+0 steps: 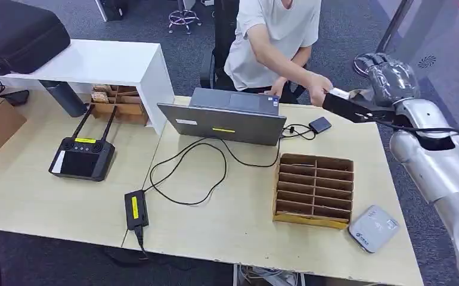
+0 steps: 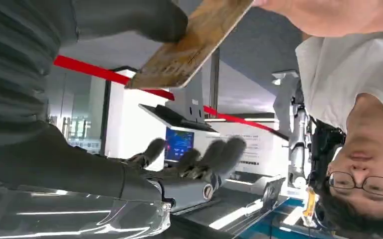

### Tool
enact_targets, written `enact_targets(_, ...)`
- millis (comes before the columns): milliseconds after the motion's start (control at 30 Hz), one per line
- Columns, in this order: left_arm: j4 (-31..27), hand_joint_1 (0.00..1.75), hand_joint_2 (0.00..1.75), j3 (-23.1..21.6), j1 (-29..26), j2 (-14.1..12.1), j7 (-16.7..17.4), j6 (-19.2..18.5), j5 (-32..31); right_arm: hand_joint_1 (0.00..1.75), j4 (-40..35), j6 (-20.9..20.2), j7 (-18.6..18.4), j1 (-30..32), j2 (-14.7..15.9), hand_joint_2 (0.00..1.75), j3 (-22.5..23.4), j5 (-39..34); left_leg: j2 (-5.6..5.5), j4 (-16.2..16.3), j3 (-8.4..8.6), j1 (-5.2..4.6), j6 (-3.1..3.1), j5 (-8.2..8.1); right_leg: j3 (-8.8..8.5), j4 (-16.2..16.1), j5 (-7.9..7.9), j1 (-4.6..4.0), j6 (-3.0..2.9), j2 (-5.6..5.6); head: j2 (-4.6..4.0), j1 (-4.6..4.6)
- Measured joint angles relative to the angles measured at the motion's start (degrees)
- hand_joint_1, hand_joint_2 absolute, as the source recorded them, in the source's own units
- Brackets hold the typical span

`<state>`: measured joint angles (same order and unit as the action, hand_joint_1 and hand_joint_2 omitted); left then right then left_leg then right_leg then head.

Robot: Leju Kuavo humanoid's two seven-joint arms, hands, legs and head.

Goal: Pass the card to the sensor for recognition and then transmit it.

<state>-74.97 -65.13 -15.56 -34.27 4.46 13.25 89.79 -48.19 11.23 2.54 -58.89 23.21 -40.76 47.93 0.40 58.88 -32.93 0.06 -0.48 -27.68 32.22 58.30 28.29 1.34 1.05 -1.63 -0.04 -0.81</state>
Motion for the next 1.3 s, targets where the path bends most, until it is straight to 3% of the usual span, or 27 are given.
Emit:
enact_targets(733, 0.04, 0.0, 1.75, -0.72, 0.64, 0.0, 0.02, -0.07, 0.0, 1.75, 2.4, 0.13, 1.4, -0.27, -0.83, 1.75, -0.02, -1.22, 0.01, 0.02, 0.01, 0.0, -0.01, 0.0, 0.0, 0.0, -0.01, -0.03, -0.01, 0.01, 0.0, 0.0)
enact_targets(767, 0.07, 0.0, 1.75, -0.72, 0.65, 0.0, 0.02, -0.09, 0.0, 1.43, 2.38, 0.11, 1.64, -0.27, -0.83, 1.75, -0.02, -1.4, 0.01, 0.03, 0.01, 0.01, -0.01, 0.0, 0.0, 0.0, -0.01, -0.03, -0.01, 0.01, 0.0, 0.0)
enact_targets(800, 0.09, 0.0, 1.75, -0.74, 0.65, 0.02, 0.02, -0.09, 0.0, 0.0, 2.38, 0.11, 1.77, -0.27, -0.83, 1.75, -0.02, -1.64, 0.01, 0.03, 0.01, 0.01, -0.01, 0.0, 0.0, -0.01, -0.01, -0.03, -0.01, 0.01, 0.0, 0.0)
enact_targets(1033, 0.15, 0.0, 1.75, -0.74, 0.58, 0.2, -0.02, 0.15, 0.0, 0.0, 0.63, -2.23, 1.05, -0.29, 0.75, 1.75, -0.2, -1.84, 0.0, 0.05, 0.0, 0.01, 0.0, 0.0, 0.01, -0.01, -0.01, -0.03, -0.01, -0.01, 0.0, 0.0)
enact_targets(1300, 0.02, 0.0, 1.75, -0.72, 0.19, 0.98, -1.36, 3.48, 0.07, 0.0, -5.16, -11.63, -2.1, -2.31, 8.07, 1.75, -2.78, -2.93, -0.01, 0.09, -0.03, 0.0, 0.0, -0.01, 0.02, -0.04, -0.01, -0.01, 0.0, -0.02, 0.0, 0.02)
